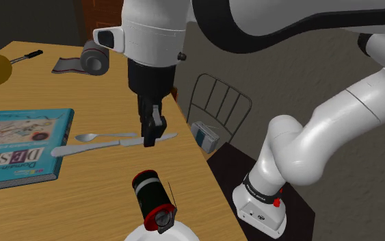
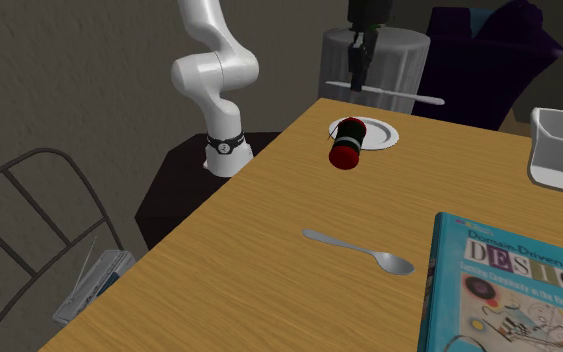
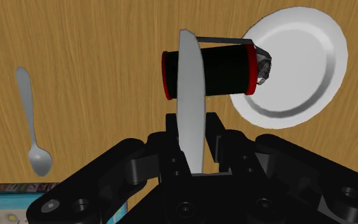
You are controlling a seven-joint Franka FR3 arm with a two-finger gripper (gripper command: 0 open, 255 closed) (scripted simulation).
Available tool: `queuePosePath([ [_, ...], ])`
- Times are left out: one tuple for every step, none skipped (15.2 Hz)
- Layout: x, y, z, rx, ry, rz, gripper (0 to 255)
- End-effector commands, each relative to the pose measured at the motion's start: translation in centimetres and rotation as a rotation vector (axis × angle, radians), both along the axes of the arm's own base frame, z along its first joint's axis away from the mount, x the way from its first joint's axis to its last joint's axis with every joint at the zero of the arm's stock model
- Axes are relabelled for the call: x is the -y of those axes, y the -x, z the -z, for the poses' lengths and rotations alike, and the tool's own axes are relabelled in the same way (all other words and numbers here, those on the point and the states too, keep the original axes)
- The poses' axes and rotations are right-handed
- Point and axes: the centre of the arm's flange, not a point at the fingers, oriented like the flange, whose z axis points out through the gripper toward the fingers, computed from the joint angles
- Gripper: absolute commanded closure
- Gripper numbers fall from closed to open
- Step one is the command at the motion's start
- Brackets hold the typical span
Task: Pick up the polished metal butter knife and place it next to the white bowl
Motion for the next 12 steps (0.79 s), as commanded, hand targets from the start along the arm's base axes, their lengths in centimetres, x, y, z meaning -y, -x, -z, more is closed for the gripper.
queuePosePath([
  [-2.5, 0.9, 0.0, -0.001, 0.0, 0.001, 255],
  [-3.8, 1.4, 0.0, -0.001, 0.0, 0.001, 255],
  [-5.0, 1.8, 0.0, -0.001, 0.0, 0.001, 255],
  [-6.2, 2.3, -0.1, -0.001, 0.0, 0.001, 255],
  [-7.5, 2.7, -0.1, -0.001, 0.0, 0.001, 255],
  [-8.7, 3.2, -0.1, -0.001, 0.0, 0.001, 255],
  [-10.0, 3.6, -0.1, -0.001, 0.0, 0.001, 255],
  [-11.2, 4.1, -0.1, -0.001, 0.0, 0.001, 255],
  [-12.5, 4.5, -0.1, -0.001, 0.0, 0.001, 255],
  [-13.7, 5.0, -0.1, -0.001, 0.0, 0.001, 255],
  [-14.9, 5.4, -0.1, -0.001, 0.0, 0.001, 255],
  [-16.2, 5.9, -0.1, -0.001, 0.0, 0.001, 255],
])
